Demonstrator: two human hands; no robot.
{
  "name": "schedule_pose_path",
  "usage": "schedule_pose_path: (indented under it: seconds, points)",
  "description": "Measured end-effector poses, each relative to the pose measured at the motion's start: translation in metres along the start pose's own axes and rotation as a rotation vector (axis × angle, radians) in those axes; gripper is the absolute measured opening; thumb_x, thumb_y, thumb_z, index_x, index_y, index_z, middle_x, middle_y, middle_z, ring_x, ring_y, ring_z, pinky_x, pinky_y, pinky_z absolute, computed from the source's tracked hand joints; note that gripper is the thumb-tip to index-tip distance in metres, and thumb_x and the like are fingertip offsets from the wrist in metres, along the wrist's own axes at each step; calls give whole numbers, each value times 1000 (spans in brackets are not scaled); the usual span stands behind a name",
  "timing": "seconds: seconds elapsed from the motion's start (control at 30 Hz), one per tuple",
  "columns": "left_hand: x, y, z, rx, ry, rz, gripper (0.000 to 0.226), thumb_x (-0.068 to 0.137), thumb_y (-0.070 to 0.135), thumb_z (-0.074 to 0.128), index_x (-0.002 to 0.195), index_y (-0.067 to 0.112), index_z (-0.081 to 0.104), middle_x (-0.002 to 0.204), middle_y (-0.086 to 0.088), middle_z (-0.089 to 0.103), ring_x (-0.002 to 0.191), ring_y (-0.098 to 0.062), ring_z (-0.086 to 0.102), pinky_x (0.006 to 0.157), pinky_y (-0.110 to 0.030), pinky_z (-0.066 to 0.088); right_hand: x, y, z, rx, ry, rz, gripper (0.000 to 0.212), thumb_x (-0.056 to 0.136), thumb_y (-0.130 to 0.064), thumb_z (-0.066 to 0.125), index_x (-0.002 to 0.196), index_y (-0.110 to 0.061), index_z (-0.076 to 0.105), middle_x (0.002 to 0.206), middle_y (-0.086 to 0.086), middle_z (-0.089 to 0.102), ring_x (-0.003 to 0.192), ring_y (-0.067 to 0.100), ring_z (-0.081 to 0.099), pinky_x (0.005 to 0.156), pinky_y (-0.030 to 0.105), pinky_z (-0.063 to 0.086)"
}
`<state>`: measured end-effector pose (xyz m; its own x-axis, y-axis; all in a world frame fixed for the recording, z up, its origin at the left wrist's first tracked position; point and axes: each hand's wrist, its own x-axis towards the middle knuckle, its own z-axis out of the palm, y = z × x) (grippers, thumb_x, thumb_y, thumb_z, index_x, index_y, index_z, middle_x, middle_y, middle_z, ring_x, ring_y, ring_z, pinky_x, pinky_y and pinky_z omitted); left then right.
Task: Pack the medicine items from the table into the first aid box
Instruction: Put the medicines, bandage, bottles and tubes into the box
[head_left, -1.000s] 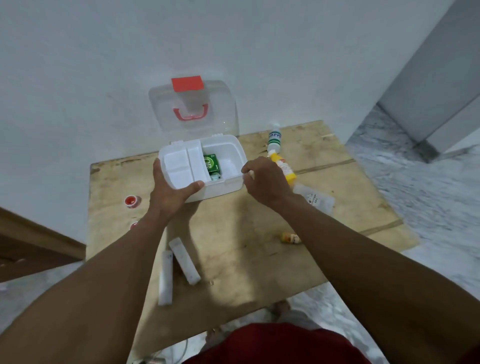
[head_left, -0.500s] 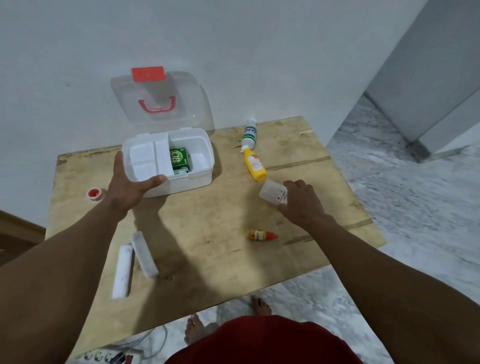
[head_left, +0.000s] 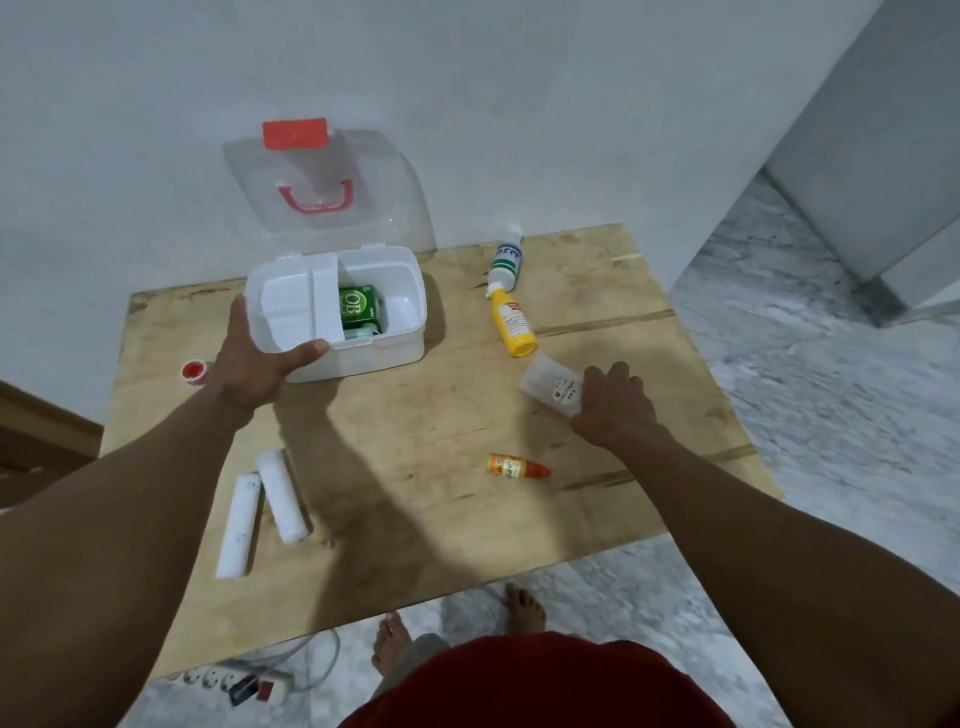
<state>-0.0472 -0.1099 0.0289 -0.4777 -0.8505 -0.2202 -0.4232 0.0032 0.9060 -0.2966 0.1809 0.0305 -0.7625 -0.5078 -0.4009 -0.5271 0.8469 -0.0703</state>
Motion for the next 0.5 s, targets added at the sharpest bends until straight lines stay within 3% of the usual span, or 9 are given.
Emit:
schedule_pose_path:
  seconds: [0.07,0.2,0.43,0.5]
  points:
    - [1,-1,0,-5,-3,2,90,75,25,85,144,31,27,132,8,39,123,-26,42,74,-45,55,-1,1,-1,18,0,3,58,88,-27,69,136,-10,42,135,17,39,125,38,47,97,44,47]
    - [1,-4,-3,27,-8,55,92,72,30,87,143,26,28,137,2,41,127,-26,42,94,-60,48,-8,0,-7,72,3,-5,60,87,-25,72,137,-9,43,133,18,41,119,40,55,95,41,49]
    - [1,-8,-3,51,-18,115,104,74,32,86,151,19,17,147,-1,35,128,-19,38,106,-43,40,-26,-30,-21,187,87,25,61,84,-21,74,137,-11,47,132,19,44,114,40,58,95,40,49]
    - [2,-10,-4,55,-34,99,108,76,33,84,153,19,10,149,-2,34,128,-21,38,109,-45,38,-30,-46,-26,240,127,11,61,83,-18,74,138,-10,48,131,21,46,114,40,57,93,37,48]
